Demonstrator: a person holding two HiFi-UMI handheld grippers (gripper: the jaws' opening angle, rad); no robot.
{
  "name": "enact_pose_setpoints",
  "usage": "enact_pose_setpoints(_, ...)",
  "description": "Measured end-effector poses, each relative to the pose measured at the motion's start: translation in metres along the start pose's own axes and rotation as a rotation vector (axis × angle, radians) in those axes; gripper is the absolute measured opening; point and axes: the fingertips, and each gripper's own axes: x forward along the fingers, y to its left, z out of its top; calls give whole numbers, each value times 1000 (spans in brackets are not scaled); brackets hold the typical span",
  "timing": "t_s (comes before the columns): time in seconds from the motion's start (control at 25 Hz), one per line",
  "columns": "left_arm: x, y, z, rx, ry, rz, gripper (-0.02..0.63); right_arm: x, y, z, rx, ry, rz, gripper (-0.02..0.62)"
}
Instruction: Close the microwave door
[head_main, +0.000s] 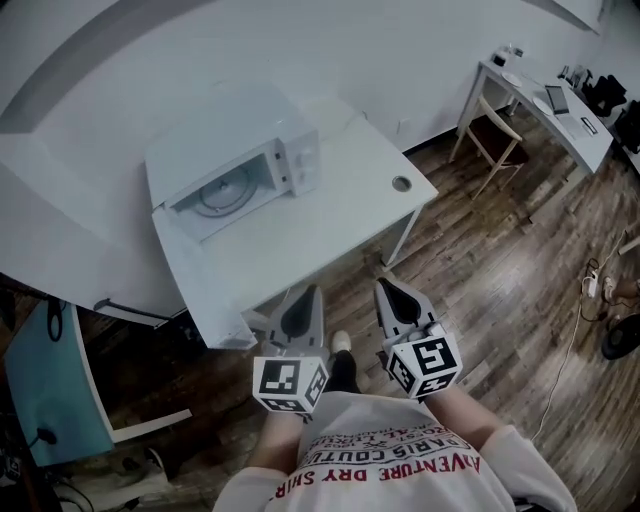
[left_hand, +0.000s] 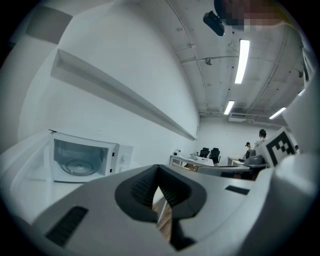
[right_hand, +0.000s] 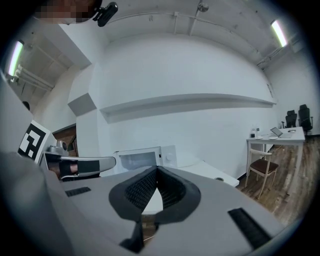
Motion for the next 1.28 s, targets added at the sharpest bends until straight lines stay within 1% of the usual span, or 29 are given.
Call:
enact_pose_setpoints(0.16, 59, 28, 21, 2, -13, -9, -5, 63, -20, 16, -25, 15, 16, 9)
enact_pose_setpoints(0.36, 123, 71, 50, 31, -36, 1, -5, 140, -34, 40, -30, 8, 68, 9)
enact_pose_setpoints(0.48, 149, 92, 64, 48, -42, 31, -5, 177, -39, 52, -39, 13, 106, 9)
enact_pose_setpoints(0.6, 166, 109, 68, 43, -30, 79, -5, 207, -44, 58, -40, 27, 156, 9)
enact_pose_setpoints(0.72, 178, 125, 68, 34, -16, 144, -5, 236, -49, 61, -43, 46, 213, 9)
enact_pose_setpoints(0.88, 188, 140, 67, 21, -17, 249, -5, 269, -53, 61, -48, 71, 311, 9)
enact_pose_setpoints(1.0, 195, 146, 65, -6, -20, 339, -5, 287, -54, 61, -82, 98, 407, 9)
enact_pose_setpoints(1.12, 201, 152, 65, -35, -38, 449, -5, 303, -55, 64, -119, 119, 511, 9)
enact_pose_setpoints(1.28, 205, 151, 56, -68, -23, 561, -5, 322, -61, 65, -154, 139, 607, 9)
